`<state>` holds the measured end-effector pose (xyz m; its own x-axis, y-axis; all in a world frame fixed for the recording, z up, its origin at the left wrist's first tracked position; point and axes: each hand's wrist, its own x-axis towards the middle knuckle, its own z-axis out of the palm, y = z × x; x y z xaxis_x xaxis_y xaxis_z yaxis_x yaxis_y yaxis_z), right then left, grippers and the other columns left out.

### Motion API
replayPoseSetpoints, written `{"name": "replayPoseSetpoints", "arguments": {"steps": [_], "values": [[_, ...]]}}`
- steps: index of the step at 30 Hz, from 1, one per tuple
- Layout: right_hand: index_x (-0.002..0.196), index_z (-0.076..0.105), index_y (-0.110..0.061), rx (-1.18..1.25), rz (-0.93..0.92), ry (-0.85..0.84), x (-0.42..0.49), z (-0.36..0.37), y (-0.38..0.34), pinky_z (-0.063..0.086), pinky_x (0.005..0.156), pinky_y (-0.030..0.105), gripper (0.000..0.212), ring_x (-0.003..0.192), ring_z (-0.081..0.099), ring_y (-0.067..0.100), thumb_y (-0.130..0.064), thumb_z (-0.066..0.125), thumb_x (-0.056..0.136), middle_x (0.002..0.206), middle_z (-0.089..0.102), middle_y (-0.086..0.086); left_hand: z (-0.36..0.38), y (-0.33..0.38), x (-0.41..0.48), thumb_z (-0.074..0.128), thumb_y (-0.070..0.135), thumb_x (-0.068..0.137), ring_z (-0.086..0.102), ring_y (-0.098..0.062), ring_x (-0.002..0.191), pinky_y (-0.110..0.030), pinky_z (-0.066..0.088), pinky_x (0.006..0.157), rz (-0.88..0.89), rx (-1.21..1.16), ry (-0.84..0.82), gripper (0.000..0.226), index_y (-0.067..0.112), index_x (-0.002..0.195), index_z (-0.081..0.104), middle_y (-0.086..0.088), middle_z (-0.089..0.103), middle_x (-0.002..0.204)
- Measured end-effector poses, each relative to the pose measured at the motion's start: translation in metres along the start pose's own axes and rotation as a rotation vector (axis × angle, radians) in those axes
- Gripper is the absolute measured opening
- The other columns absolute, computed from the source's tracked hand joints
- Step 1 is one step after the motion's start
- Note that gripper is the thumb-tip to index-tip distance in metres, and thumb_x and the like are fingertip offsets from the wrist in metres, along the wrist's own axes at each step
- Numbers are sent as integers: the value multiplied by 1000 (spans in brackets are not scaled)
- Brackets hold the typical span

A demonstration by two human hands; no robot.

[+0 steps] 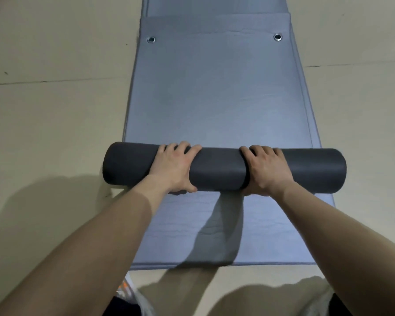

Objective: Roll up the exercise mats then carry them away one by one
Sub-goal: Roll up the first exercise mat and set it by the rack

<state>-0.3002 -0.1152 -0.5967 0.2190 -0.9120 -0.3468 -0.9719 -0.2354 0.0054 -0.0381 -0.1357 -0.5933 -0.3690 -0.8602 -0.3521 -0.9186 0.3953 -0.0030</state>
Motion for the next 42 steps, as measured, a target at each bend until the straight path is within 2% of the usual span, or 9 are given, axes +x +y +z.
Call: {"name": "replayPoseSetpoints", "arguments": {"steps": [6,11,13,17,20,22,26,33,42], "values": [[151,36,-33,143,-44,-340,-60,-9,-9,39,113,44,115,126,55,26,-69,84,52,139,57,-3,-11,22,-47,85,71,43,58,-25,118,-43,50,96,27,-226,-425,120,38,147,34,5,54,135],[162,14,-22,30,85,-65,-126,29,-32,17,124,61,128,151,25,37,-60,86,63,162,31,11,-21,16,-46,89,67,37,56,-21,122,-44,46,105,-54,-451,-601,120,44,146,42,10,57,141],[162,8,-25,62,80,-91,-118,27,-30,13,123,61,127,154,19,36,-59,85,68,165,25,11,-24,15,-55,86,71,45,55,-24,126,-44,42,109,-118,-433,-471,113,45,146,44,7,56,145],[162,14,-34,213,29,-181,-55,-20,-1,12,123,59,126,155,12,31,-70,84,64,167,20,7,0,39,-104,60,58,90,44,-37,138,-50,32,115,-269,-167,245,65,24,145,49,-11,50,147],[157,28,-32,231,78,-41,-40,-30,4,13,123,58,107,153,19,35,-66,81,72,162,27,9,14,40,-89,57,79,80,-4,-39,155,-55,-1,123,-200,-163,65,112,22,162,8,-14,1,170],[155,35,-23,138,66,113,-51,-10,-1,18,121,58,99,149,29,38,-71,70,76,159,34,12,12,24,-53,63,86,67,-17,-34,154,-53,-8,122,-169,-156,-34,133,24,161,-8,-8,-12,170],[164,5,-15,-65,87,105,-31,33,-2,11,118,70,146,154,12,43,-60,91,54,167,16,22,-2,-4,3,69,86,58,-8,-29,157,-48,-1,126,-106,-191,-51,142,25,162,-7,-1,-5,171],[152,33,-21,-85,29,148,8,11,14,32,110,63,126,129,47,36,-73,82,49,140,49,11,7,-4,11,80,71,56,33,-30,144,-46,25,120,52,64,125,129,21,158,17,-6,32,160],[157,24,-29,68,-58,-232,-81,-7,-5,30,119,52,122,136,47,29,-69,79,55,148,49,1,-10,24,-61,89,63,48,52,-23,129,-39,44,105,54,-241,-390,126,33,154,27,7,49,147]]}}
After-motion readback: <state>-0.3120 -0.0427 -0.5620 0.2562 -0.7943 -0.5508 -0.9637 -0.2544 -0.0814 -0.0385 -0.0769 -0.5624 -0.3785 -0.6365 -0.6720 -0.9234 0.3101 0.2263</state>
